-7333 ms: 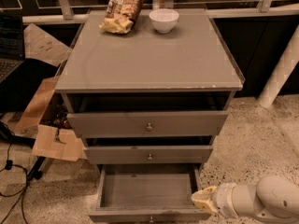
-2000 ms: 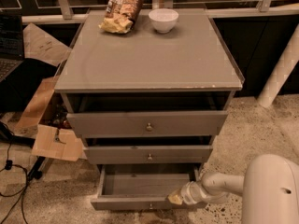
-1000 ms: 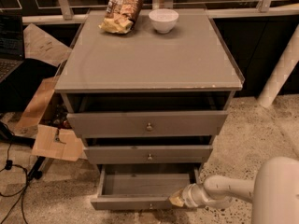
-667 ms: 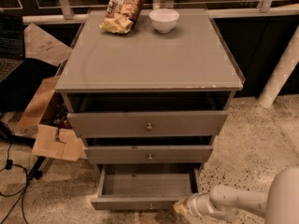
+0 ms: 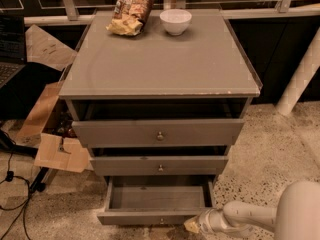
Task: Close bottom drawer
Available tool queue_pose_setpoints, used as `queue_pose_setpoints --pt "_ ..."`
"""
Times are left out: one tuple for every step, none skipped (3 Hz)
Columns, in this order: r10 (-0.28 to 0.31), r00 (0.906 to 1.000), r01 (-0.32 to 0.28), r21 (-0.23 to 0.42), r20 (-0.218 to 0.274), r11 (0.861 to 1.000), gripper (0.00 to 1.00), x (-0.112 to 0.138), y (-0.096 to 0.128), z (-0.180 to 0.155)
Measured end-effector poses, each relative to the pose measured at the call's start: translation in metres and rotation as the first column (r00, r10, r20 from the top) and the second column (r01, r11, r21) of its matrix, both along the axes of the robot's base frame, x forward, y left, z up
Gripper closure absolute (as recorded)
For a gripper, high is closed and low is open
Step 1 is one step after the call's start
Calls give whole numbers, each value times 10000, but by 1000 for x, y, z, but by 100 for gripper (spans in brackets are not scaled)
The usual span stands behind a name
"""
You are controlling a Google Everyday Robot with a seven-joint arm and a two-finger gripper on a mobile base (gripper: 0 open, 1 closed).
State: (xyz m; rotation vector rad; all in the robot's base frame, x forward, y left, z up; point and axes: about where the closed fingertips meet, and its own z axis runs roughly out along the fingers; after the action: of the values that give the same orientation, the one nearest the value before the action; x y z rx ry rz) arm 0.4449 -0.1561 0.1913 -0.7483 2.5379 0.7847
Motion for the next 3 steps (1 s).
queue_pose_setpoints --pt "904 9959 -905 119 92 9958 100 32 13 -11" --pt "904 9959 -905 119 92 9958 100 32 13 -11" --pt "890 9960 -890 -67 53 9960 100 35 13 -17"
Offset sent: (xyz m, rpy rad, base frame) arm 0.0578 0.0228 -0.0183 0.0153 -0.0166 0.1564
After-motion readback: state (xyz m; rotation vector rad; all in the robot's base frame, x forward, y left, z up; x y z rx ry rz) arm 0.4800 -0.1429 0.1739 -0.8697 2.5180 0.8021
